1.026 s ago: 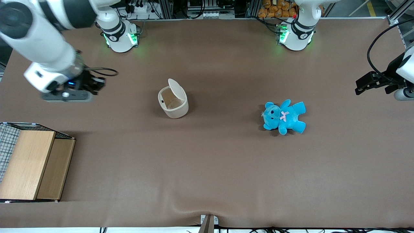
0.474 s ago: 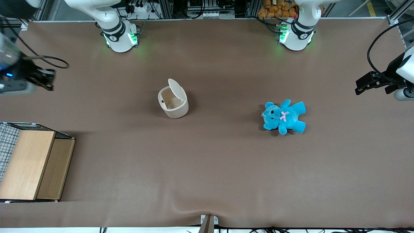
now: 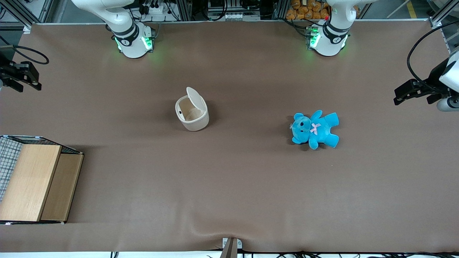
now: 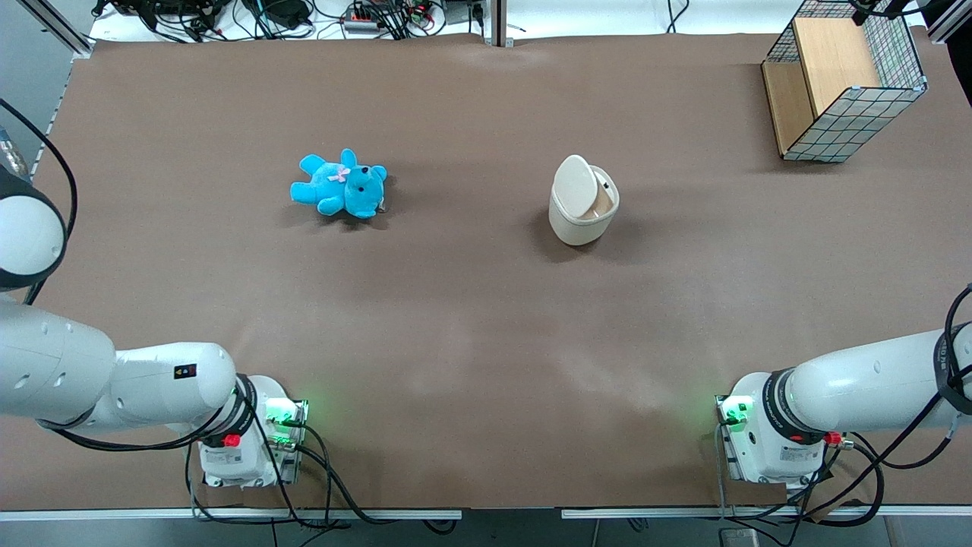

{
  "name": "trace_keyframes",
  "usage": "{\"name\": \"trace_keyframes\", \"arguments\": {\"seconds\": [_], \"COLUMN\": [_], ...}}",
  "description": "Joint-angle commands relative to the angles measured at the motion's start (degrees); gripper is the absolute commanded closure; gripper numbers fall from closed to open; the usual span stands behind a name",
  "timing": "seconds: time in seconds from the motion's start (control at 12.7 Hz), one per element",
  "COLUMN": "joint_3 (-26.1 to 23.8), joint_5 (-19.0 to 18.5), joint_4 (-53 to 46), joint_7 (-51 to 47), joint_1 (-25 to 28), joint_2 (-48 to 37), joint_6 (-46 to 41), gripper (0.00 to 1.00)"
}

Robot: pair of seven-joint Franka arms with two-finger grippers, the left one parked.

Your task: Open trash can with right arm

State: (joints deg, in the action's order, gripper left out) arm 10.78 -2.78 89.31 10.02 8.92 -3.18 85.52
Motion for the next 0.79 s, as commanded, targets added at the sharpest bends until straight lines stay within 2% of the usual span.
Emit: {"name": "trace_keyframes", "arguments": {"seconds": [0.0, 0.24, 0.39, 0.71], "joint_3": [0.6, 0.4, 0.7, 0.6], "joint_5": [1.8, 2.0, 4.1, 4.2], "joint_4": [-2.3, -3.4, -3.4, -3.3], "joint_7": [0.8, 0.4, 0.2, -1.0], "joint_1": [-0.1, 0.1, 0.1, 0.0], "joint_2": [0.2, 0.2, 0.0, -0.3], "joint_6": [-1.3, -3.0, -3.3, -4.6], "gripper": [0.0, 0.0, 0.0, 0.0]}}
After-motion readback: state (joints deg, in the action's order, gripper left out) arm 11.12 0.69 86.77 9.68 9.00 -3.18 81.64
